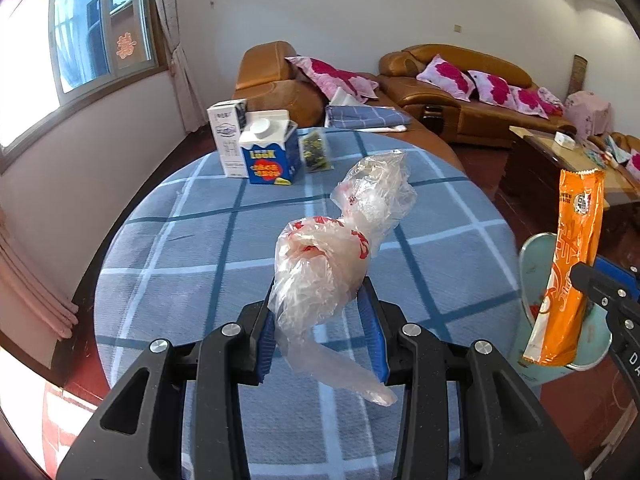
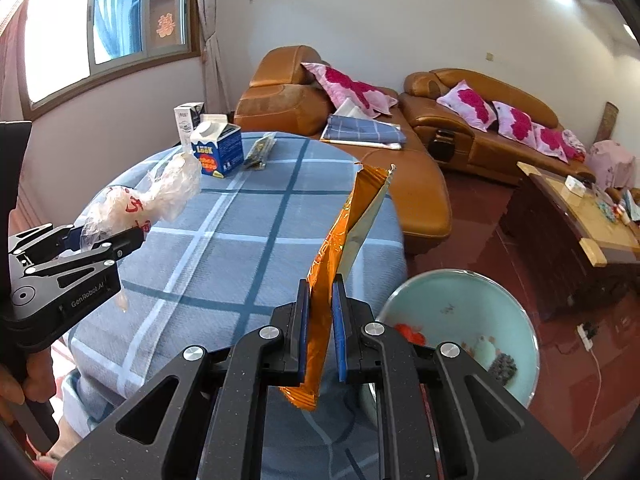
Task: Collect trash
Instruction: 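Carry the clear bag with the left tool while the right tool carries the orange wrapper over the bin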
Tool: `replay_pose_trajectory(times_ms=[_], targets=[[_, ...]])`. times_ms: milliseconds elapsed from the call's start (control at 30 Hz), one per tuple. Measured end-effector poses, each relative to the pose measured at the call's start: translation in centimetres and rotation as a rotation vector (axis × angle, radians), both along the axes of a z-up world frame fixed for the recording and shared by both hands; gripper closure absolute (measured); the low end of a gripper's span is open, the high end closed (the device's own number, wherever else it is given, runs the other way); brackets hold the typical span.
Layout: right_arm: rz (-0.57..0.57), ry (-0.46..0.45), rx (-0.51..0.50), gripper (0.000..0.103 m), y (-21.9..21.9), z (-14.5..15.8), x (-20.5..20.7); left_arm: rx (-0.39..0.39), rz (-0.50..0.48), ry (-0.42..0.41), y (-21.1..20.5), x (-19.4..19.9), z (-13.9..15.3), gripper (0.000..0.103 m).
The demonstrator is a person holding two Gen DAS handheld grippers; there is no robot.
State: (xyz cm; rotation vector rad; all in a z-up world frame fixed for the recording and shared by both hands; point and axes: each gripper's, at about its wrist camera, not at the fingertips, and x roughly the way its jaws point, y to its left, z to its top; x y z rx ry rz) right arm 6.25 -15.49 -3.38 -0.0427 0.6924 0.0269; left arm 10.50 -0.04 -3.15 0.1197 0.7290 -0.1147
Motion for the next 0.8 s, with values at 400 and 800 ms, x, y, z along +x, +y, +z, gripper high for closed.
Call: replay_pose_trajectory(times_ms=[400,800], targets=[[-0.068,0.000,0.009,0.091,-3.4,-0.6,-2.8,0.006,-0.080,0.012,-4.2,-1.9,-0.6,0.065],[-0.093,0.008,-0.024,0.091,-5.3,-0.5,-3.5,0.029,-0.128,0.006,-7.7,-2.7,-0.6,0.065]])
